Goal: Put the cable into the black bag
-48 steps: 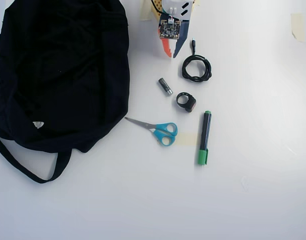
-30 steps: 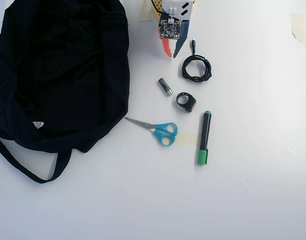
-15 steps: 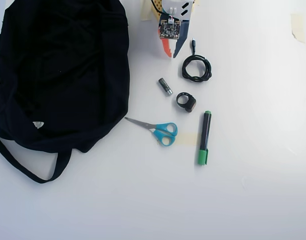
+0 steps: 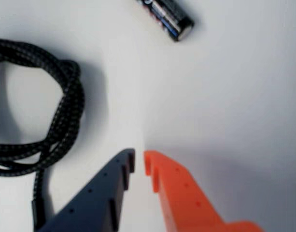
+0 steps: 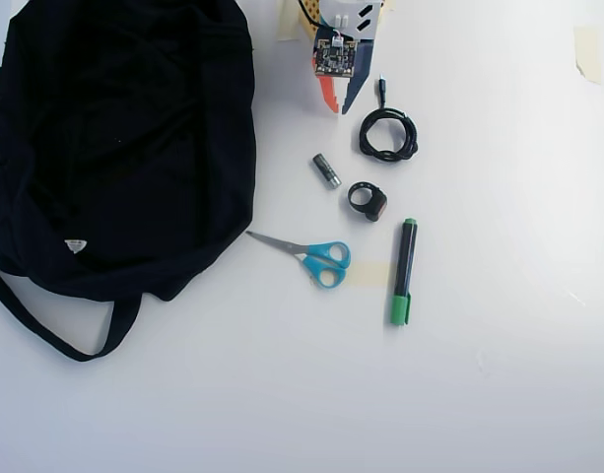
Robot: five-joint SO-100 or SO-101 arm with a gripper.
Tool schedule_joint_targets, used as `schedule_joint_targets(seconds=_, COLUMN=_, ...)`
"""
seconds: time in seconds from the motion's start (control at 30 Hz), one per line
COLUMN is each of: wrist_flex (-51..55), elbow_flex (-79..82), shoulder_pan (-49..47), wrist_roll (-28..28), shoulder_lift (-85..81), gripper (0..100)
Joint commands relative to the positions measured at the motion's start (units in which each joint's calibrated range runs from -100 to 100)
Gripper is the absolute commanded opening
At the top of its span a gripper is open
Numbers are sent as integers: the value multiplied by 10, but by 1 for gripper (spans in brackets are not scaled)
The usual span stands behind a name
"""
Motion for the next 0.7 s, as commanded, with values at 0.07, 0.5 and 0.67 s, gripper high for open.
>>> schedule_joint_targets(seconds=0.07, wrist_flex=20, elbow_flex=12, shoulder_pan=-1, wrist_roll=-1, shoulder_lift=-7, gripper=2)
schedule_joint_targets(seconds=0.5, wrist_flex=-53, elbow_flex=3, shoulder_pan=-9, wrist_roll=-1, shoulder_lift=-2, gripper=2)
schedule_joint_targets(seconds=0.67, wrist_flex=-177, elbow_flex=-37, shoulder_pan=-7, wrist_roll=-1, shoulder_lift=32, gripper=2)
